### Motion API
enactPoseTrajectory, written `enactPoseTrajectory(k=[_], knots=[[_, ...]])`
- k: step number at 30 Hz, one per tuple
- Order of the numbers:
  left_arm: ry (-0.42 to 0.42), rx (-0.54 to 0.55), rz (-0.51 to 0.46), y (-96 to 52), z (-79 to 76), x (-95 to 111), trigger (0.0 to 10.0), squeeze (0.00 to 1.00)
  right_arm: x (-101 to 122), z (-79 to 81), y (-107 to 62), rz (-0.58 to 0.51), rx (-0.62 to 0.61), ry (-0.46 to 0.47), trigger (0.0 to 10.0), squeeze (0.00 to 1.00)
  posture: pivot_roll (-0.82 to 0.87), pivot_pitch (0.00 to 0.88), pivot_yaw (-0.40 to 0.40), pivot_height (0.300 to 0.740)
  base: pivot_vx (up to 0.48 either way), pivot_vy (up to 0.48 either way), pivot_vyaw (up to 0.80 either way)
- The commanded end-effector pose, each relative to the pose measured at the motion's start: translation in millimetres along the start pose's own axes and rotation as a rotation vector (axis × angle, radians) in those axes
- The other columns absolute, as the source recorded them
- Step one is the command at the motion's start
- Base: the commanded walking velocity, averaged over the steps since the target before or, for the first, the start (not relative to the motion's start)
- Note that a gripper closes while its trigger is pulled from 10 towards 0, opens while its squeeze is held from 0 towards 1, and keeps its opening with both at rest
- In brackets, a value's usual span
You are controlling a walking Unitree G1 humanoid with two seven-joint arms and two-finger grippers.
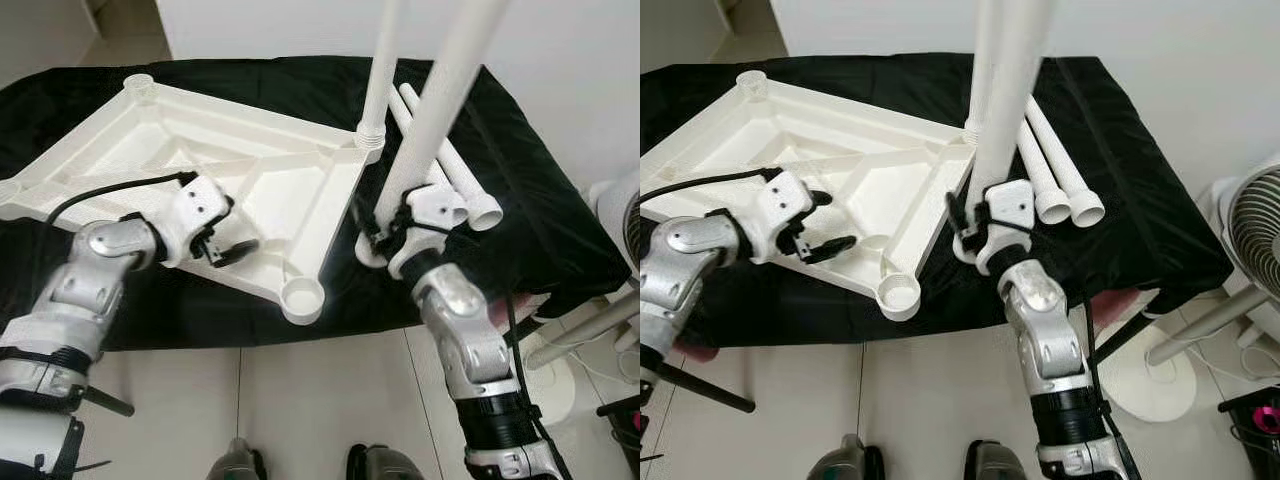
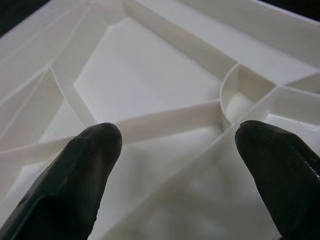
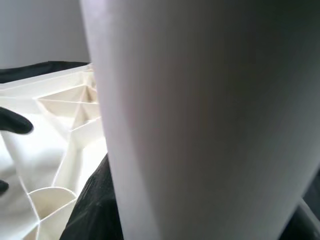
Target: Building children table
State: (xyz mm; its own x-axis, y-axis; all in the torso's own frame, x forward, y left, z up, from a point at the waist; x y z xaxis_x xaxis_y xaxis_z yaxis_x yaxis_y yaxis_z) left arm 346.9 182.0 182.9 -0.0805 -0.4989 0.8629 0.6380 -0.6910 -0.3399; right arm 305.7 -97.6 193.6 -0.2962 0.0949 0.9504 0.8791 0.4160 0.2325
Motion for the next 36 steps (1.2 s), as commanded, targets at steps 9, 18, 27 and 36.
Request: enactPoseTrajectory(k=[9, 18, 27, 36], knots=[[-0.033, -0.130, 0.080, 8.2, -0.8, -9, 10.0, 0.00, 6, -0.7, -4.8, -0.018, 0.016, -0.009, 10.0, 0.00, -0.05, 0.152, 0.035, 0.740, 0.000, 0.000, 0.00], [-0.133, -0.042, 0.212, 25.6, 14.6, -21, 10.0, 0.00, 9, 0.5, -8.2, -0.017, 0.024, -0.015, 10.0, 0.00, -0.06, 0.163, 0.037, 0.740, 0.000, 0.000, 0.00], [-0.135, -0.092, 0.226, 25.4, 14.4, -22, 0.2, 0.00, 9, -1.0, -11.2, -0.010, 0.014, -0.022, 10.0, 0.00, -0.07, 0.171, 0.044, 0.740, 0.000, 0.000, 0.00], [-0.137, -0.106, 0.217, 27.4, 14.7, -21, 0.0, 0.00, 10, -0.6, -11.2, -0.008, 0.013, -0.022, 10.0, 0.00, -0.07, 0.172, 0.044, 0.740, 0.000, 0.000, 0.00]])
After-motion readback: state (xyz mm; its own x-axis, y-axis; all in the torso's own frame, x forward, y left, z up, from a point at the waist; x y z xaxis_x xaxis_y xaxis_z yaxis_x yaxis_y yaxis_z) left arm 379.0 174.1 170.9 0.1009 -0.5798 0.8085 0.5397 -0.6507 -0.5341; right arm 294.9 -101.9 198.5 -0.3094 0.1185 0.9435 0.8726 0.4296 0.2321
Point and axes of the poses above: a point about 5 cm out from each wrist's last joint towards the gripper, its own y axis pointing out of the wrist towards the gripper, its own x axis along the axis of the wrist's last joint, z = x × y, the point moved 1 cm from there along y, pointing out of the wrist towards the gripper, and after that the axes turned 7 degrees about -y, right-handed, at the moved point
